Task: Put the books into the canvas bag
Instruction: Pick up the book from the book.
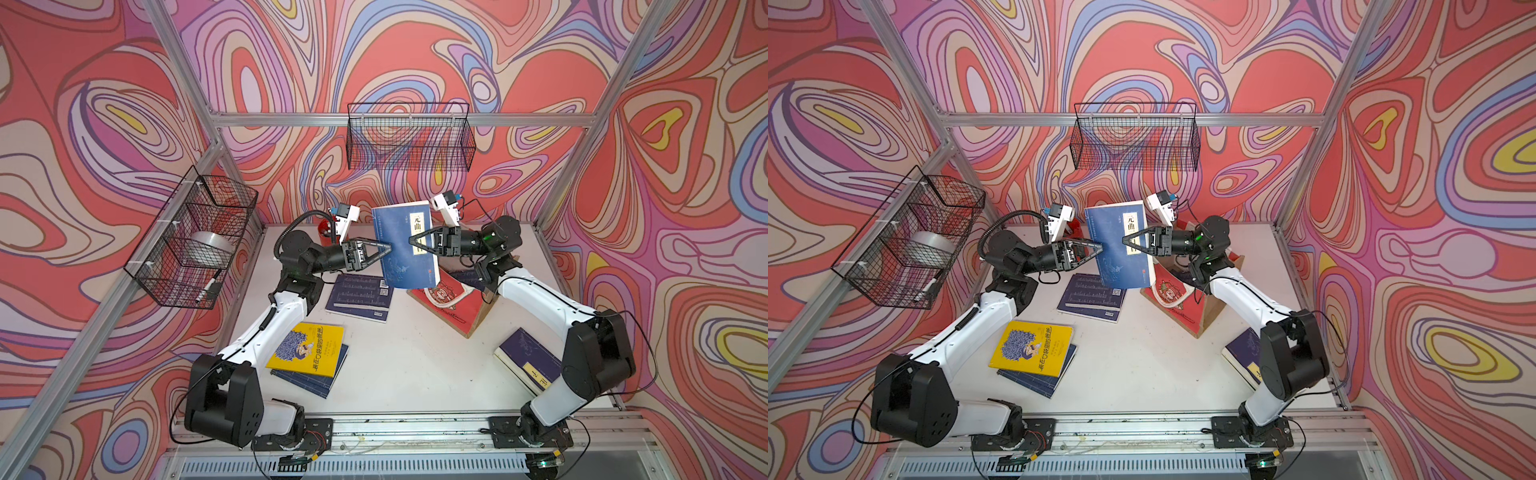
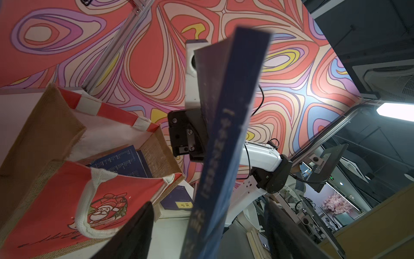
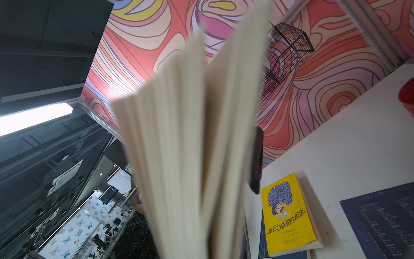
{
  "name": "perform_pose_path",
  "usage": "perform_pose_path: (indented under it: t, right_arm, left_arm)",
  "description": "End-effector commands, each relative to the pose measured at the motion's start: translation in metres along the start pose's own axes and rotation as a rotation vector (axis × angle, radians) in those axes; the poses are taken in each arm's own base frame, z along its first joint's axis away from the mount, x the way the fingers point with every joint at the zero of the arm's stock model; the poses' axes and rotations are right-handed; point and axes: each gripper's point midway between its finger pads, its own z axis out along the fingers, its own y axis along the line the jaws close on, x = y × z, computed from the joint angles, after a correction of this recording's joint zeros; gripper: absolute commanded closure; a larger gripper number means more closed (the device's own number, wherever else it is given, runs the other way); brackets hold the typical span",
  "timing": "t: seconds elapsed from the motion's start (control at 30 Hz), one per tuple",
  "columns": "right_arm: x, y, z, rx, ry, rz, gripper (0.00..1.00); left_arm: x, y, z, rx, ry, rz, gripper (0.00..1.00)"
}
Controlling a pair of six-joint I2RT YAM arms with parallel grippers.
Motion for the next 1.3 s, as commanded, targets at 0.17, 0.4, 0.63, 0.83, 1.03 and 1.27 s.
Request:
perform_pose_path:
  t: [0.17, 0.4, 0.63, 0.83, 1.03, 1.27]
  right_arm:
    - [0.000, -0.002, 0.004, 0.053, 0.006, -0.062, 0.94]
    - [0.005, -0.002, 0.002, 0.133, 0.019, -0.100, 0.49]
    - [0.015, 0.011, -0.002, 0.108, 0.026, -0.139, 0.13]
    - [0.023, 0.005, 0.003, 0.146, 0.043, -0.147, 0.45]
    - [0.028, 0.006, 0.002, 0.167, 0.068, -0.163, 1.00]
    - [0.053, 0.010, -0.005, 0.197, 0.215, -0.207, 1.00]
  left_arm:
    - [0.017, -0.005, 0.018, -0.094, 0.105, 0.101, 1.00]
    - [0.013, 0.006, 0.011, -0.221, 0.081, 0.144, 1.00]
    - [0.000, 0.006, 0.002, -0.305, -0.018, 0.190, 1.00]
    - [-0.002, -0.001, 0.005, -0.264, -0.032, 0.185, 0.77]
    - [0.005, -0.009, 0.002, -0.238, 0.019, 0.195, 0.57]
    - [0.031, -0.038, -0.014, -0.206, 0.294, 0.258, 0.07]
